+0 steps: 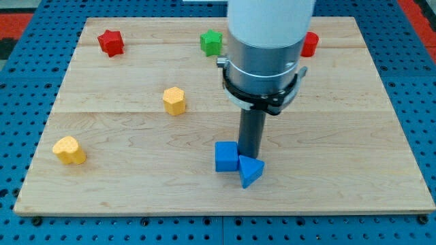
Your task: Push blue triangle and blue cube left a bit
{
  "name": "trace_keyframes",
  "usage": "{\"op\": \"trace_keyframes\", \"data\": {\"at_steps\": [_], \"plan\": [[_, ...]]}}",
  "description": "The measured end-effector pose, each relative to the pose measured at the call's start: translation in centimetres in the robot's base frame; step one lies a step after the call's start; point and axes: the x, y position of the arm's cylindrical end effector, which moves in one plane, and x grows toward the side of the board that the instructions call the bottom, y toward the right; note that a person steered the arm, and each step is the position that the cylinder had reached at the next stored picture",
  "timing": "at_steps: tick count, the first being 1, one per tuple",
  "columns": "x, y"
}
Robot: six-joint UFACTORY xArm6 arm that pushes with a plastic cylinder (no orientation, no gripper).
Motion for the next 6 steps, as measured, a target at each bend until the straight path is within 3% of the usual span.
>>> {"op": "trace_keyframes", "data": {"at_steps": [1, 2, 4, 5, 6], "plan": [[0.6, 6.5], [4.4, 4.9], [4.5, -3.9], [5.3, -3.2], [6.3, 3.0]]}}
